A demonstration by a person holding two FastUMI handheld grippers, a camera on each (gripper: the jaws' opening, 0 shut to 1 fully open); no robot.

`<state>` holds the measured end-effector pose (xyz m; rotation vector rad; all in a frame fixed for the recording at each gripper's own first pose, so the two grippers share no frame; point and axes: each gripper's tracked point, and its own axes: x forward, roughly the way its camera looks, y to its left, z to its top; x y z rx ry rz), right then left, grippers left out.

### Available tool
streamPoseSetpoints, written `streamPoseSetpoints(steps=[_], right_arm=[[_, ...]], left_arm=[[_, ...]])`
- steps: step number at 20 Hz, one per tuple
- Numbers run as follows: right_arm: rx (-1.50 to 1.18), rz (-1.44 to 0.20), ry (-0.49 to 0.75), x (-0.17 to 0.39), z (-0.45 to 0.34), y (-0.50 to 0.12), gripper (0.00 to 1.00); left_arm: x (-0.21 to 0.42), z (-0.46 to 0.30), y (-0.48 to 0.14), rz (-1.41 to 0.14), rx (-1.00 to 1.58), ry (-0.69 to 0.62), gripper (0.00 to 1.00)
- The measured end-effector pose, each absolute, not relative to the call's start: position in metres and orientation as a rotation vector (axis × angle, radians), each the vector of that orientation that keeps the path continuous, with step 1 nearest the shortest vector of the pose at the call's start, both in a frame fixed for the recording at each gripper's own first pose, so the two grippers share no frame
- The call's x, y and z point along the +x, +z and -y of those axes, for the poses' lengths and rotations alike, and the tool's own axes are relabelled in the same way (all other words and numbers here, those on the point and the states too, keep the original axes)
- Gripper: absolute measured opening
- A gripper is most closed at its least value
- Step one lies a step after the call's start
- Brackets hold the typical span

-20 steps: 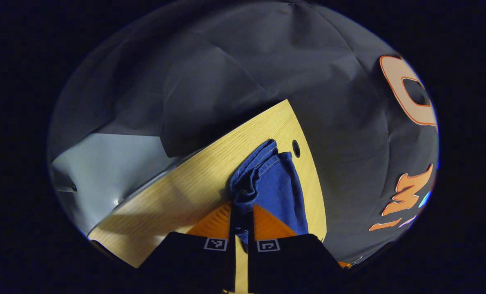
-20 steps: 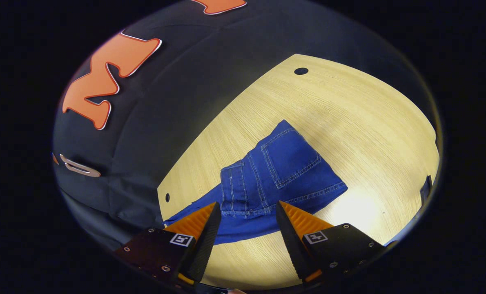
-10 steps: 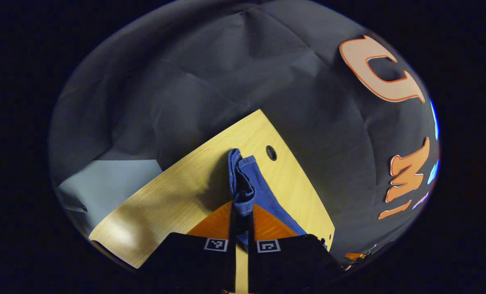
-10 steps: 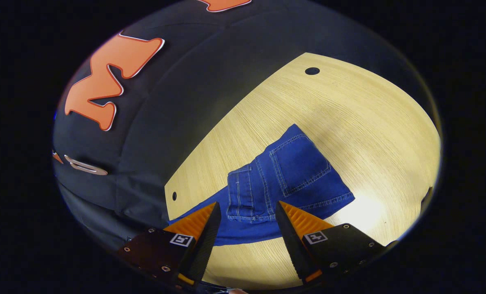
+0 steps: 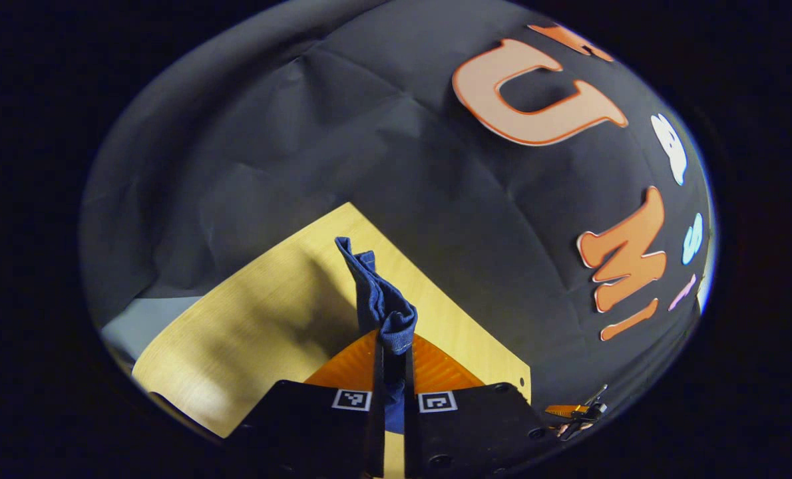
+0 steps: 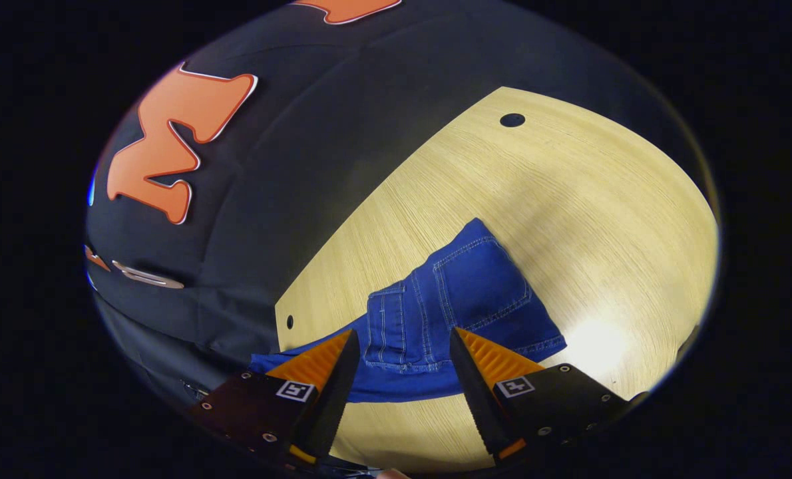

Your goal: Grasp the waist and the cuffs of the jeans and fold them to make the two legs overlap; first hold the waist and fold one-third of the jeans toward the cuffs, then hold the cuffs and fold the remaining one-third in the same direction to finish folding.

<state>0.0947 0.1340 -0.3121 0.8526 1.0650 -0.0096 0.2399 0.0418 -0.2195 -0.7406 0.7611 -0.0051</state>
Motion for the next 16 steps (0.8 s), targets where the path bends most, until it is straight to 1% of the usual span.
streamPoseSetpoints(steps=[9, 16], right_arm=[[0.821, -1.012, 0.038, 0.096, -0.100, -0.310, 0.87], [0.786, -0.995, 0.063, 0.095, -0.075, -0.314, 0.87]], left_arm=[[0.242, 0.036, -0.167, -0.728, -0.610, -0.056, 0.12], [0.240, 0.133, -0.134, -0.717, -0.546, -0.173, 0.12]])
